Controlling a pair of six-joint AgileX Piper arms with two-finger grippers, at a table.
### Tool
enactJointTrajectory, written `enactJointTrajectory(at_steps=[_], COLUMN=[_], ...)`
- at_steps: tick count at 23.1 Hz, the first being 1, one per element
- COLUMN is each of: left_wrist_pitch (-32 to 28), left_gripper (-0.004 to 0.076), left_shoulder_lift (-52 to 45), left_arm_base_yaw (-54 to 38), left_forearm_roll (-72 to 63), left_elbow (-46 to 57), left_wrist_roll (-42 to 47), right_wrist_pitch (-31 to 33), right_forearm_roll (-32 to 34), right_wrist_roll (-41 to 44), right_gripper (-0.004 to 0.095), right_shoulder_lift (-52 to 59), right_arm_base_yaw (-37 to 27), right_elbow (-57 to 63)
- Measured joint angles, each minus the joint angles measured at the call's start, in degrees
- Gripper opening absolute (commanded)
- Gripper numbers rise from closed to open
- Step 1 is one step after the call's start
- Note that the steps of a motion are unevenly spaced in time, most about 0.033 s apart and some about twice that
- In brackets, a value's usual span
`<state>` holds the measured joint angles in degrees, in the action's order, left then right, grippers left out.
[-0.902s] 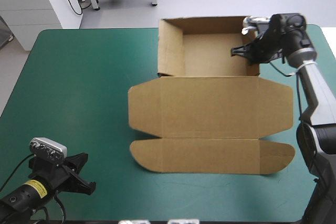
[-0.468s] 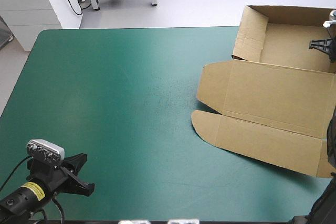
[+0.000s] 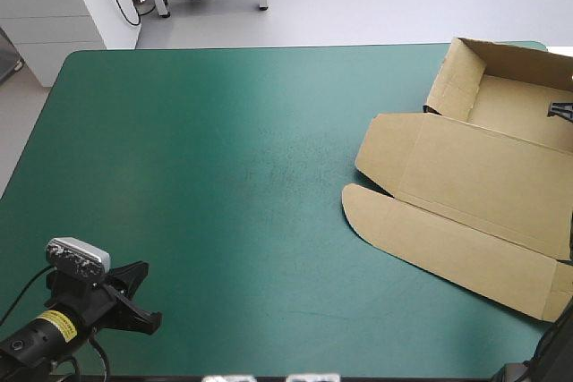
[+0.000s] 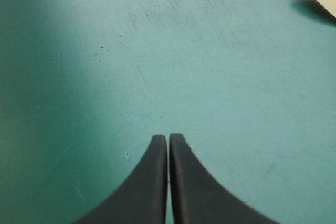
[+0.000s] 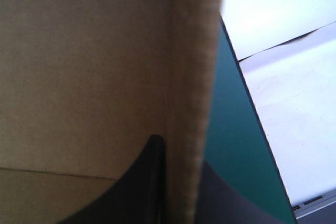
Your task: Fold the box
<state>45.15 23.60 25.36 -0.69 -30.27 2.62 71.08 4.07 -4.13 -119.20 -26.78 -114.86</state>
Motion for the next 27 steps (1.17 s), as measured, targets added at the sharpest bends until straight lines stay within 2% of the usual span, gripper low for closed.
enactJointTrajectory(at_steps=[1, 5, 7, 9, 11, 13, 15, 16, 19, 21, 24, 27], left_wrist_pitch=[0.0, 0.0, 0.0, 0.0, 0.0, 0.0, 0.0, 0.0, 0.07, 0.55, 0.71, 0.82], left_gripper=[-0.0008, -0.0008, -0.0008, -0.0008, -0.0008, -0.0008, -0.0008, -0.0008, -0.0008, -0.0008, -0.0008, -0.0008], left_shoulder_lift=[0.0, 0.0, 0.0, 0.0, 0.0, 0.0, 0.0, 0.0, 0.0, 0.0, 0.0, 0.0], left_arm_base_yaw=[0.0, 0.0, 0.0, 0.0, 0.0, 0.0, 0.0, 0.0, 0.0, 0.0, 0.0, 0.0], left_forearm_roll=[0.0, 0.0, -0.01, -0.01, -0.01, -0.01, 0.04, 0.04, 0.09, 0.14, 0.16, 0.16], left_elbow=[0.0, 0.0, 0.0, 0.0, 0.0, 0.0, 0.0, 0.0, 0.0, 0.0, 0.0, 0.0], left_wrist_roll=[0.0, 0.0, 0.0, 0.0, 0.0, 0.0, 0.0, 0.0, 0.0, 0.0, 0.0, 0.0], right_wrist_pitch=[-0.02, -0.02, -0.02, -0.02, -0.02, 0.16, 0.2, 0.2, 0.4, 0.42, -0.68, -5.13], right_forearm_roll=[-0.61, -3.37, -3.57, -3.61, -4.07, -7.45, -13.83, -16.89, -20.29, -21.7, -21.99, -20.01], right_wrist_roll=[-0.79, -2.75, -3.02, -3.09, -2.67, -2.11, -2.89, -4.2, -6.91, -9.33, -12.23, -13.27], right_gripper=[0.0249, 0.0598, 0.0714, 0.0708, 0.0681, 0.0521, 0.0147, 0.0006, -0.0004, -0.0004, -0.0004, -0.0004], right_shoulder_lift=[-0.05, 0.08, 0.6, 2.79, 5.2, 9.79, 14.95, 17.81, 24.9, 30.67, 39.16, 45.54], right_arm_base_yaw=[-0.42, -1.66, -2.21, -2.84, -3.04, -3.23, -3.27, -2.75, 1.47, 7.06, 19.97, 28.86], right_elbow=[0.34, 0.56, 0.58, 0.58, 0.58, 0.58, 0.64, 1.21, 4.17, 8.18, 17.31, 26.33])
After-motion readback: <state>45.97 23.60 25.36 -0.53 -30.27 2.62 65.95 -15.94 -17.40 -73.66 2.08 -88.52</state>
